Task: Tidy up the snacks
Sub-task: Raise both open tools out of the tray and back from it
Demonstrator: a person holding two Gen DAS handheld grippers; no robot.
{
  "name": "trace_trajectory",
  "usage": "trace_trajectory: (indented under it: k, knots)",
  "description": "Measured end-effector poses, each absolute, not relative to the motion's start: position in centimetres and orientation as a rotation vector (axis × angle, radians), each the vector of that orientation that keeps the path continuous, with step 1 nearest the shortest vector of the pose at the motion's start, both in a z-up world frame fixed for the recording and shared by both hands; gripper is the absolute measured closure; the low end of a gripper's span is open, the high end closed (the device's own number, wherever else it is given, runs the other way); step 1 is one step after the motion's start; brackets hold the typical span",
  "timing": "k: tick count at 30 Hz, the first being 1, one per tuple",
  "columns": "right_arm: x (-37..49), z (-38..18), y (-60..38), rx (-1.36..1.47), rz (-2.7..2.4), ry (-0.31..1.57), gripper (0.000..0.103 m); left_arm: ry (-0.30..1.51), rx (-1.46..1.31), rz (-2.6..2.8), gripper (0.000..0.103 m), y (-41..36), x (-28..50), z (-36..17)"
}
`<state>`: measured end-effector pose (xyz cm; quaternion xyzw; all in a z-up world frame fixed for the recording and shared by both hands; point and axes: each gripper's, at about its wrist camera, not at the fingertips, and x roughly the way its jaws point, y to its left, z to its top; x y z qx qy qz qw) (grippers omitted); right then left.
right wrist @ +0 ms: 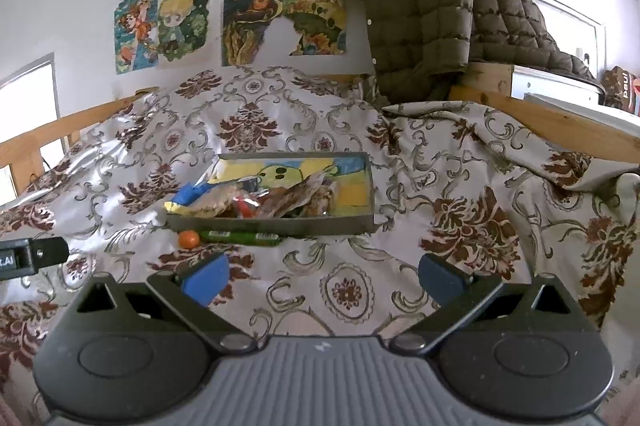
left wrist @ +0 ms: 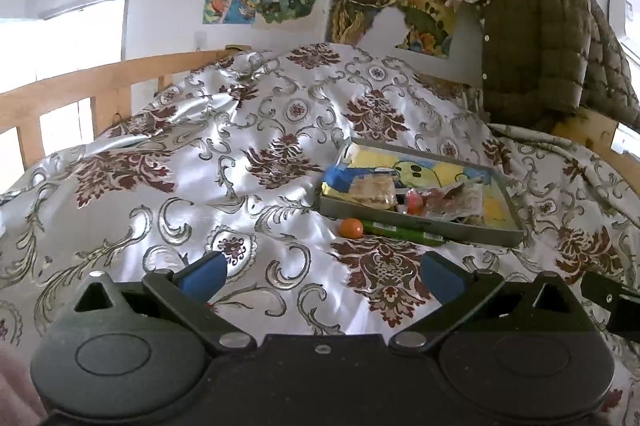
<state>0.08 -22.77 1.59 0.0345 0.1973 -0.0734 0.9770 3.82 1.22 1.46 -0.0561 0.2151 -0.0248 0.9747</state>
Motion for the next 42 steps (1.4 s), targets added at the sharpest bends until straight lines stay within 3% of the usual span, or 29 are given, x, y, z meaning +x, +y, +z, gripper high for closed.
trace_trajectory:
  k: [22,42]
  knots:
    - [-0.6,1.6,-22.7,0.104,-0.110,0.440,0.000,0.514,-0.138,-0.077,0.001,1.1,3.2,1.3]
    - [4.7,1.0,-23.8,0.122,-0.047,0.594,0.000,0.728,0.048,-0.205,0.001,1.3,11.9,0.5]
